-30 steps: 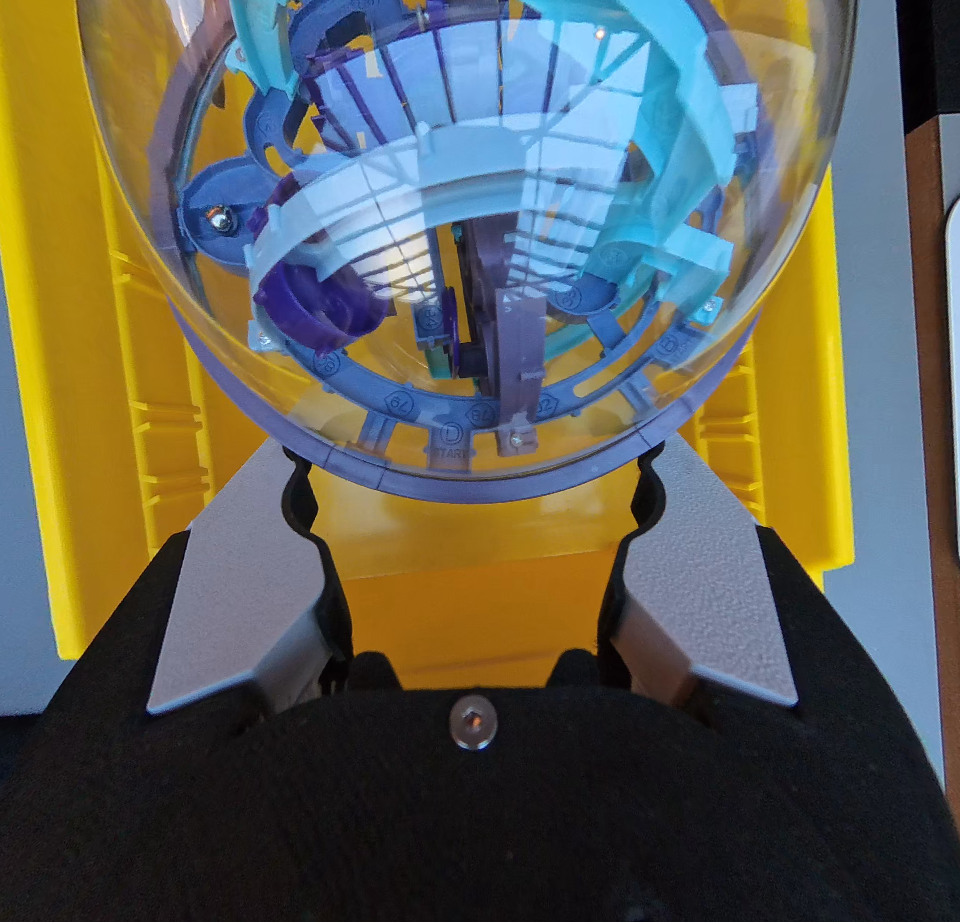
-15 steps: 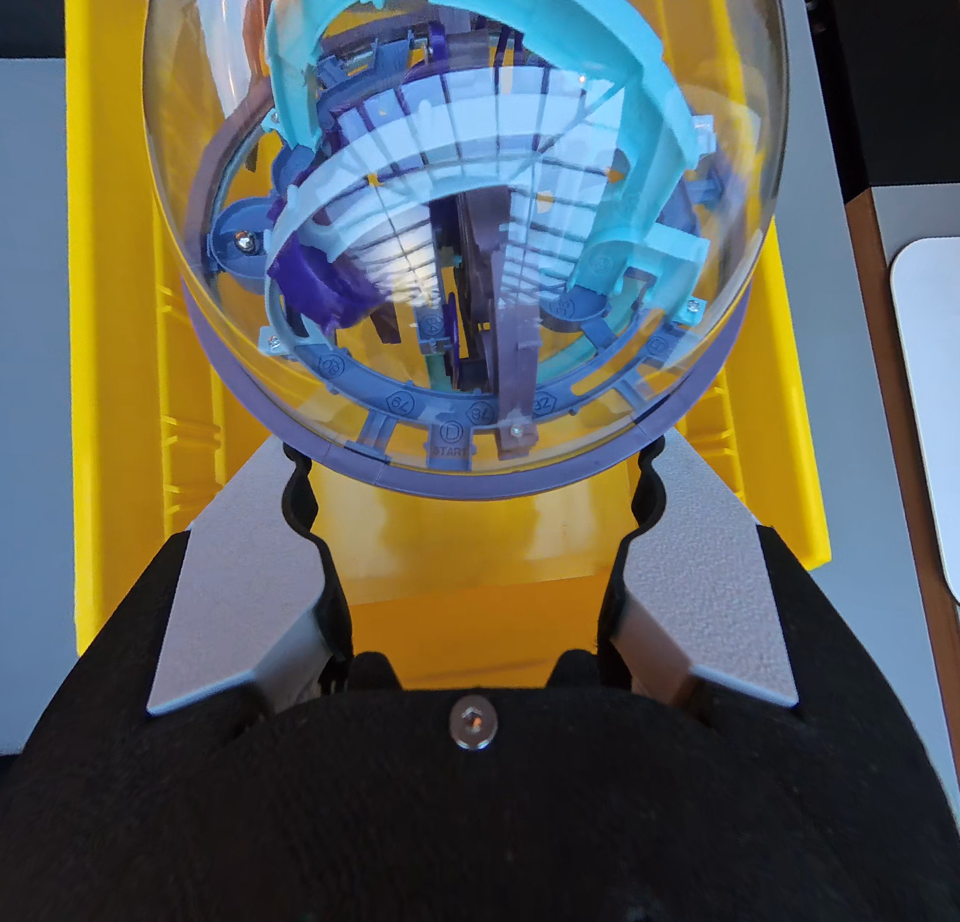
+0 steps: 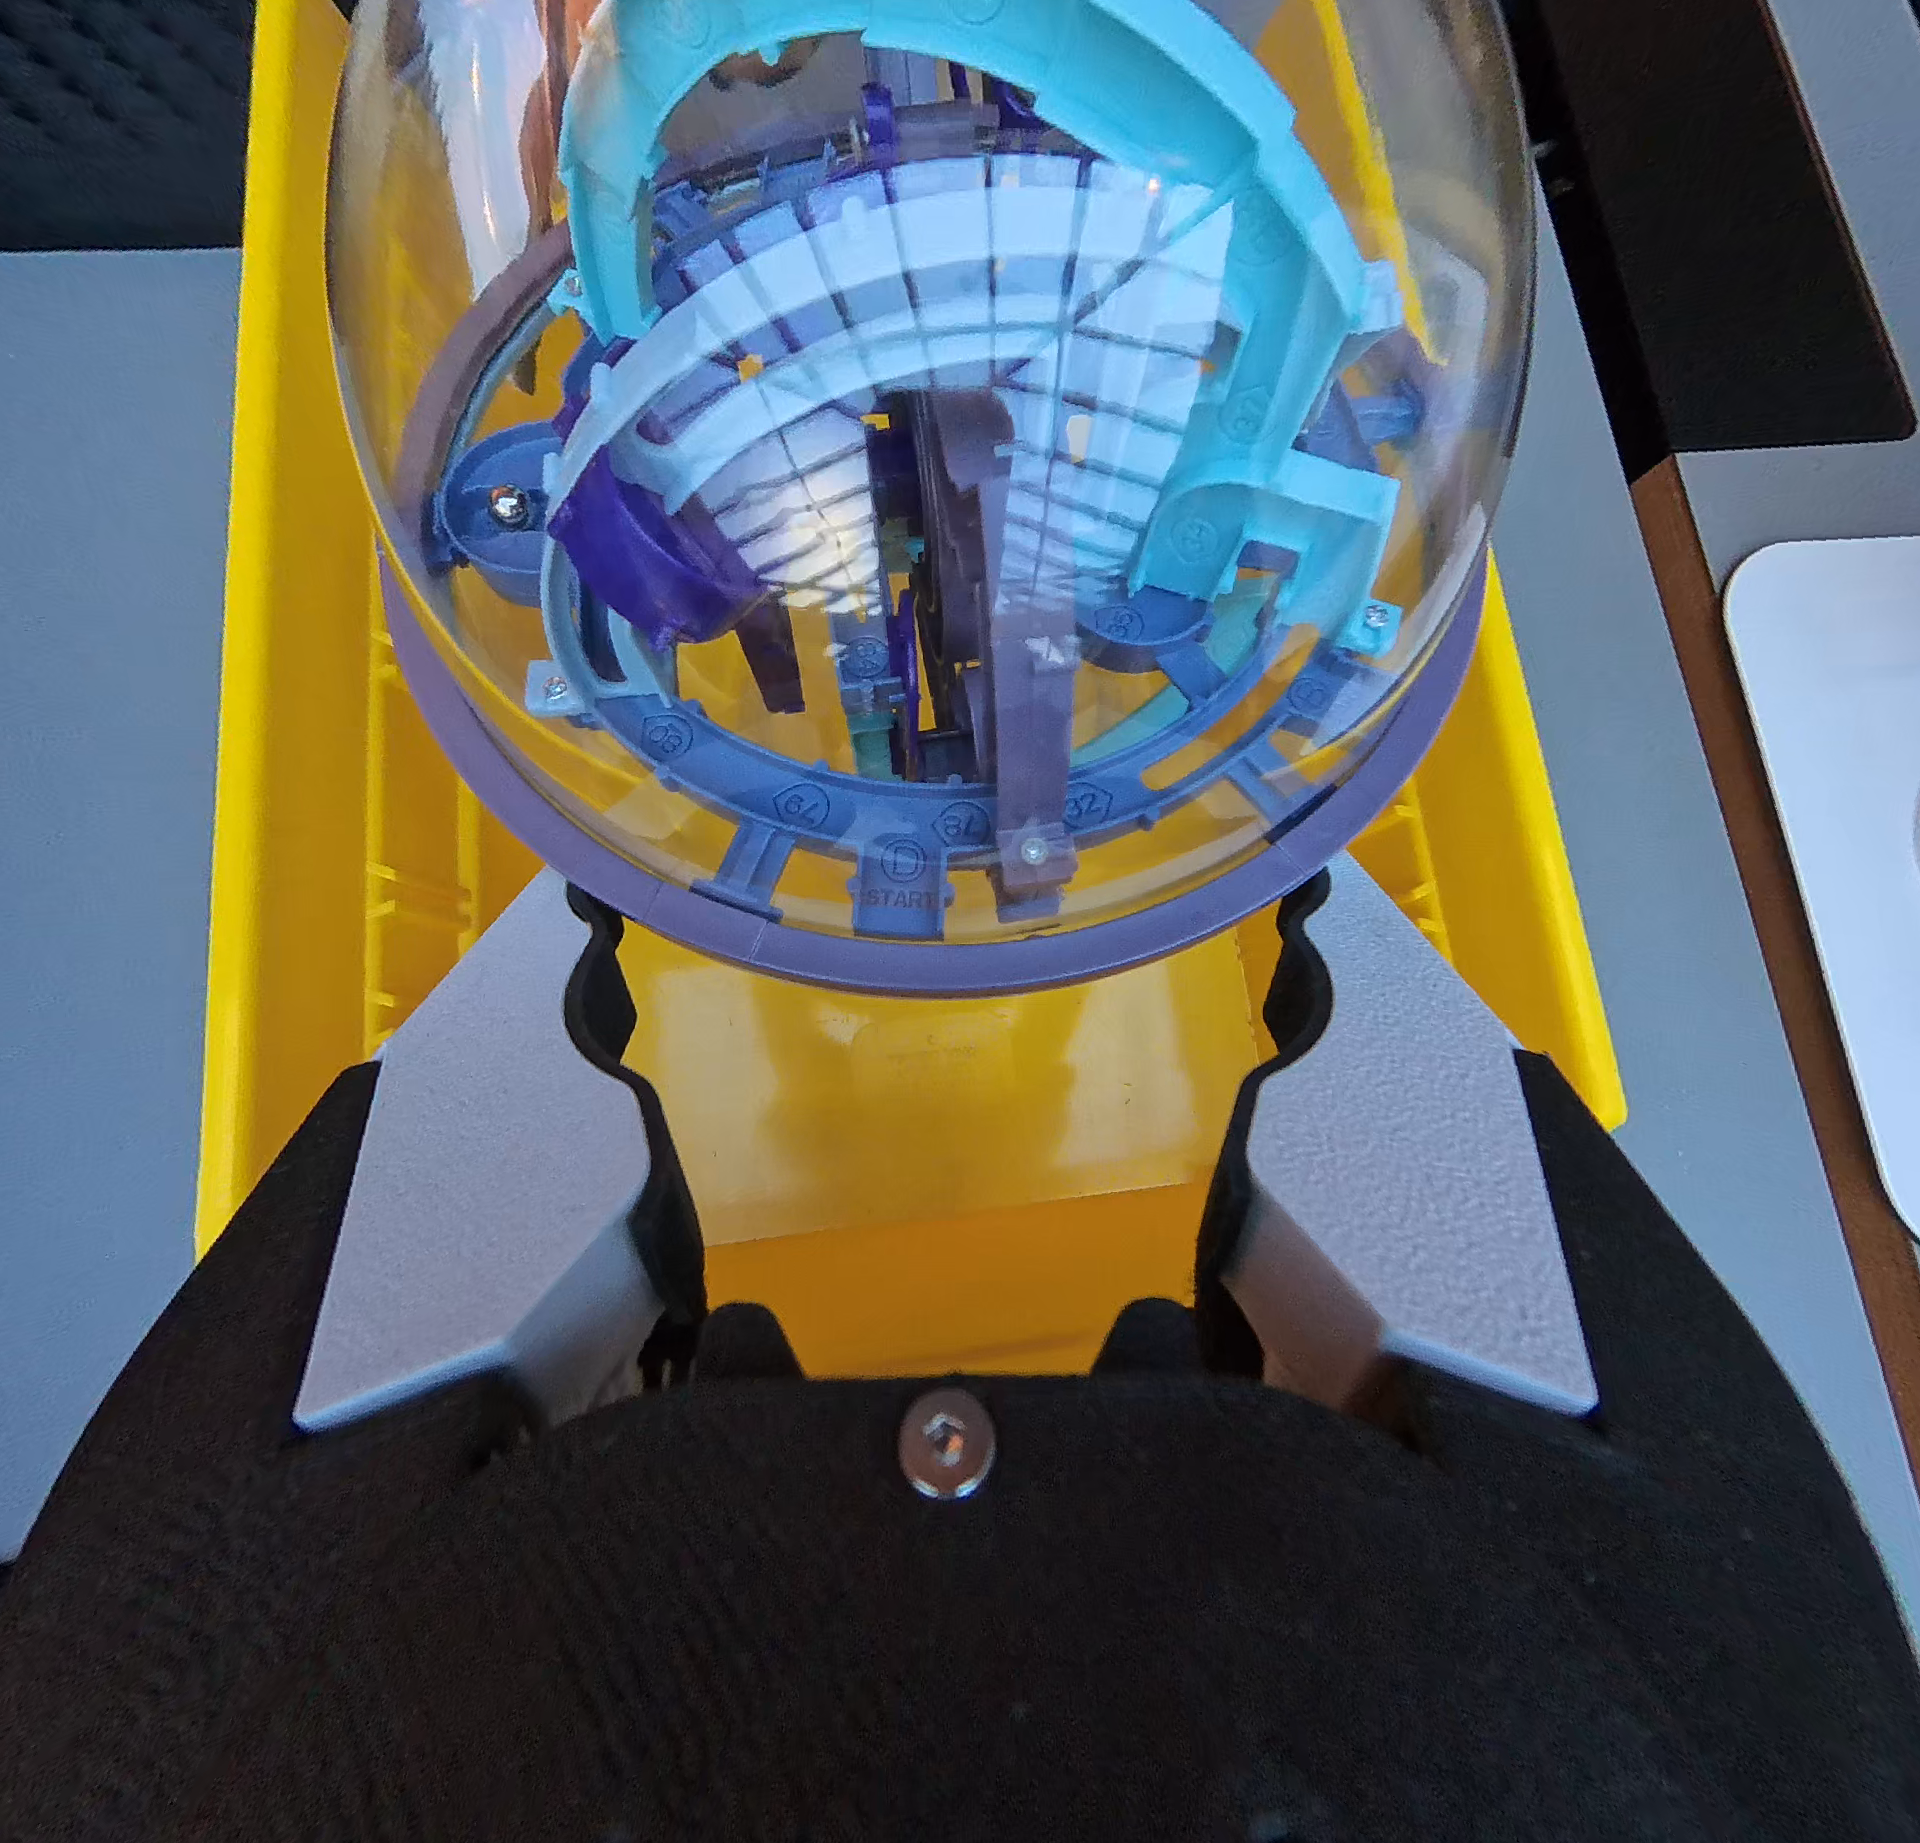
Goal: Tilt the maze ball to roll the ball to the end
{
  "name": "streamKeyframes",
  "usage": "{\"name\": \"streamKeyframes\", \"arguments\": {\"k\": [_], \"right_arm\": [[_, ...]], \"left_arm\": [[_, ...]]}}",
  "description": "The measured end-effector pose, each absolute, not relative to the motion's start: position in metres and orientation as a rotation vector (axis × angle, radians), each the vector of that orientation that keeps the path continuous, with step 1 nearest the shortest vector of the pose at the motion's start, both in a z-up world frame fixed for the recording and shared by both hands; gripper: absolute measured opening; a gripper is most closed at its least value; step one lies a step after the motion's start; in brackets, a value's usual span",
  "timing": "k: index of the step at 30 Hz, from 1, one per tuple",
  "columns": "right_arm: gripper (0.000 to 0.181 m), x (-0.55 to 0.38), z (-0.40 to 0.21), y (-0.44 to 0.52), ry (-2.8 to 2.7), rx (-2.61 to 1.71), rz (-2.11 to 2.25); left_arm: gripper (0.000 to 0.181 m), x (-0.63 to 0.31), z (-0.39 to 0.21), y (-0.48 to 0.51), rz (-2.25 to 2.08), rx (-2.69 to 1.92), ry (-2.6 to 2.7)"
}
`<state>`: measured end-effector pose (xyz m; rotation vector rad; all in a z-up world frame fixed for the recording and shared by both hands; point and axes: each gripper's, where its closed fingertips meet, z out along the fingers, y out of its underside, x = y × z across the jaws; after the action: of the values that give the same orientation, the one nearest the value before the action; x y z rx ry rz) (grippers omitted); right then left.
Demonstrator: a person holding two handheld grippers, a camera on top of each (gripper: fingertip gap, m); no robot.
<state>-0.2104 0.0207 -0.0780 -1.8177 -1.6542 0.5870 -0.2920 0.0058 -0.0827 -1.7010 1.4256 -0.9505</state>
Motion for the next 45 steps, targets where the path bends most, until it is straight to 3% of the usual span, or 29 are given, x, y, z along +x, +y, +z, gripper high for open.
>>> {"name": "streamKeyframes", "arguments": {"k": [20, 45], "right_arm": [[0.128, -0.220, -0.044, 0.021, -1.500, -1.655, 0.724], [0.143, -0.240, 0.062, 0.005, -1.158, -1.285, 1.045]], "left_arm": [[0.120, -0.292, -0.039, 0.007, -1.013, -1.559, 1.301], [0.128, -0.285, 0.060, -0.006, -1.032, -1.269, 1.039]]}}
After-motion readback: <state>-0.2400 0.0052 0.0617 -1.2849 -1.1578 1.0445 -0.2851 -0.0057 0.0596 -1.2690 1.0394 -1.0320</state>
